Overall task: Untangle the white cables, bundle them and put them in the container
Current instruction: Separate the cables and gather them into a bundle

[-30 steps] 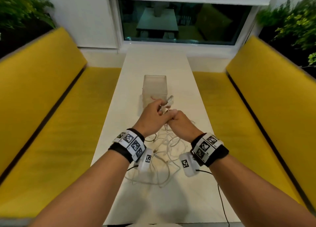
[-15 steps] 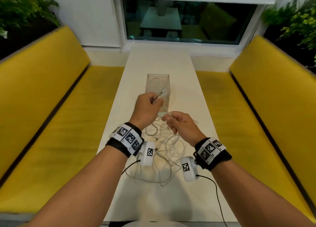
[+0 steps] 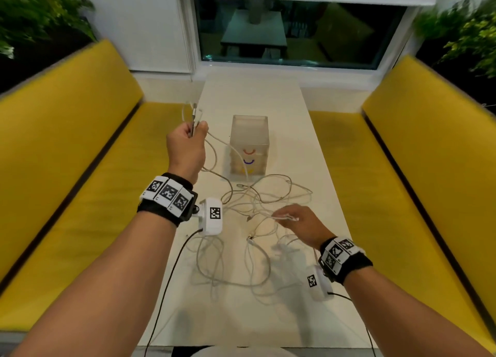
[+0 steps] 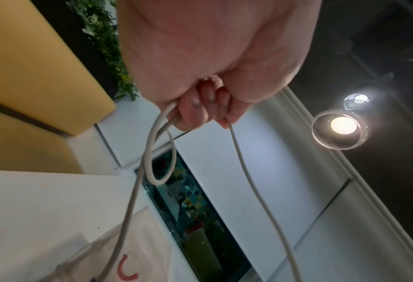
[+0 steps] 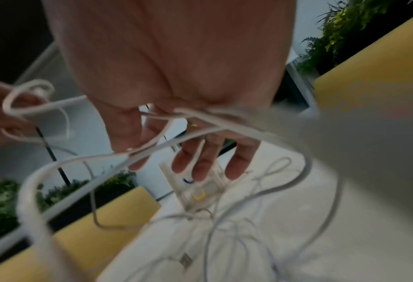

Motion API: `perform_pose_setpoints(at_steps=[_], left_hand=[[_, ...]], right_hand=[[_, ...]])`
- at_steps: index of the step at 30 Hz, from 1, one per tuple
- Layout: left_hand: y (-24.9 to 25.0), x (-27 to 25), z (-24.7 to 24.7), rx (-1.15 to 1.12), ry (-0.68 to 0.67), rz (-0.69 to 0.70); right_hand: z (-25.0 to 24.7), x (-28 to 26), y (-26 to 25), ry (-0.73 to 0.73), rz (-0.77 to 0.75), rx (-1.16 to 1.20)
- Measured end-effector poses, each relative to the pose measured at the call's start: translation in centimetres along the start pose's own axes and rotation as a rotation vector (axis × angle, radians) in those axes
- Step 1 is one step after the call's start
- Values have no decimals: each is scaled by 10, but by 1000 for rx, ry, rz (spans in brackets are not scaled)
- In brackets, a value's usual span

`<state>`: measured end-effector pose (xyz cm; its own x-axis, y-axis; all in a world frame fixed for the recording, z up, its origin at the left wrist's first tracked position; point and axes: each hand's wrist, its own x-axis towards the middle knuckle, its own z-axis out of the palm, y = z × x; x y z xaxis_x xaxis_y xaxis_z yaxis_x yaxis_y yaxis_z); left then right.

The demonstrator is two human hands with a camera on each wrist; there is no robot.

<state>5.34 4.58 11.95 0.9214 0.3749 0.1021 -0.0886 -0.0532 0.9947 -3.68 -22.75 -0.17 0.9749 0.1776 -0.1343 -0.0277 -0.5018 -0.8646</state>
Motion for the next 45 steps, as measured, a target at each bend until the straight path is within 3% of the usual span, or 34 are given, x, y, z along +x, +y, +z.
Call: perform_pose_setpoints(at_steps=[5,8,11,13,15,17,19,22,24,28,33,42,45], left_hand=[[-16,1,-4,47,134,-34],[-17,-2,-2,41,90,-107],[-16,-17,8,88,-30,-153],[-13,-35,16,100,-166,-72],[-9,-54,25,114,-341,-7],[-9,-70,34,126,-495,53],[-9,-83,43,139,-598,104],[-18,-83,53,179,-581,98],[-22,-77,53,202,-553,80],[-24,-74,47,267,-663,103],[-23,-74,42,307,-700,169],[-11,-62,41,559,-771,358],[-9,-61,41,594,-824,361]], right_hand=[[-19,-11,-53,-14,-231,113],[-29,-14,-75,-64,-131,156],[-26,2,-70,117,-53,119],[-19,13,-67,358,-22,151],[-15,21,-68,467,23,281],[-12,23,-76,389,42,295],[-4,24,-81,206,-21,81],[10,21,-86,66,-110,-64],[13,19,-84,57,-131,67],[9,16,-87,38,-81,387],[-10,14,-87,-184,-31,787],[-30,4,-81,-417,-32,927],[-29,2,-74,-441,-38,954]])
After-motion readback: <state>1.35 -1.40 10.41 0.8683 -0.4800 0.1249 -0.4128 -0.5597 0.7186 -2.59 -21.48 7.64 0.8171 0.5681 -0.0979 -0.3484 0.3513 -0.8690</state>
